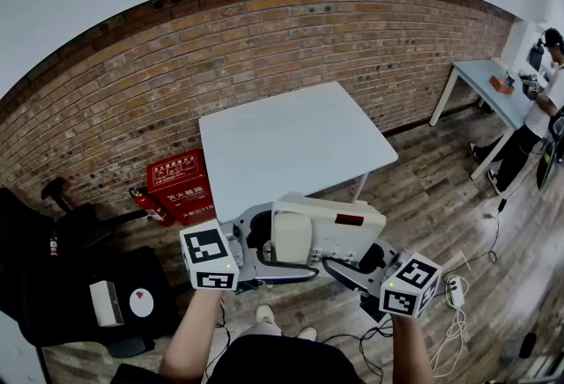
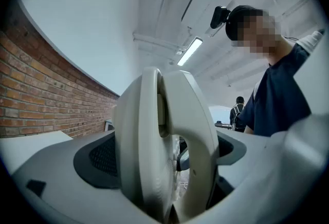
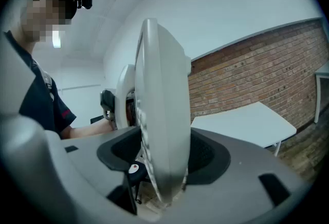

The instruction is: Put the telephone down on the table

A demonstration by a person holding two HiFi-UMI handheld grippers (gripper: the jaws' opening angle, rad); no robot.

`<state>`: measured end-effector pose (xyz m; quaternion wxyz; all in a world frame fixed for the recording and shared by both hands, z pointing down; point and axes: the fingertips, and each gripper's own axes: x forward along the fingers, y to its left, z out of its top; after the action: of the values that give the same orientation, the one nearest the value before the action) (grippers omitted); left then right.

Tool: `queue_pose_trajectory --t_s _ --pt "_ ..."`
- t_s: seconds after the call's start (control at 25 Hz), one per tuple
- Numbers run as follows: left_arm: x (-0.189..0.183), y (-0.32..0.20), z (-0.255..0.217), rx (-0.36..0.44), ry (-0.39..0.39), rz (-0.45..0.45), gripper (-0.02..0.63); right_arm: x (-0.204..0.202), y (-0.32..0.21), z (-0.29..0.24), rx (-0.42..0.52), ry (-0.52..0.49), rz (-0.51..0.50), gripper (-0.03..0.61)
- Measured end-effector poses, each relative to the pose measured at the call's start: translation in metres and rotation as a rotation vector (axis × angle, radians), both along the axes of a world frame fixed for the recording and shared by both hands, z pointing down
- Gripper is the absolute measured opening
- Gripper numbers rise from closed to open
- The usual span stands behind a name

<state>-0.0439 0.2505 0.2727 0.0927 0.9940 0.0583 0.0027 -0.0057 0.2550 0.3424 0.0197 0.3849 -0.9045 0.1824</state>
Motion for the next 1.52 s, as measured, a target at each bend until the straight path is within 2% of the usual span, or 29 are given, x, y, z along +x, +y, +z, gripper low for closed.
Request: queue_pose_trajectory --t_s 1.52 --pt "0.029 0.022 0.017 -0.029 -0.016 -0.041 0.509 0.029 0.022 0.016 -0.02 0.004 -0.03 0.268"
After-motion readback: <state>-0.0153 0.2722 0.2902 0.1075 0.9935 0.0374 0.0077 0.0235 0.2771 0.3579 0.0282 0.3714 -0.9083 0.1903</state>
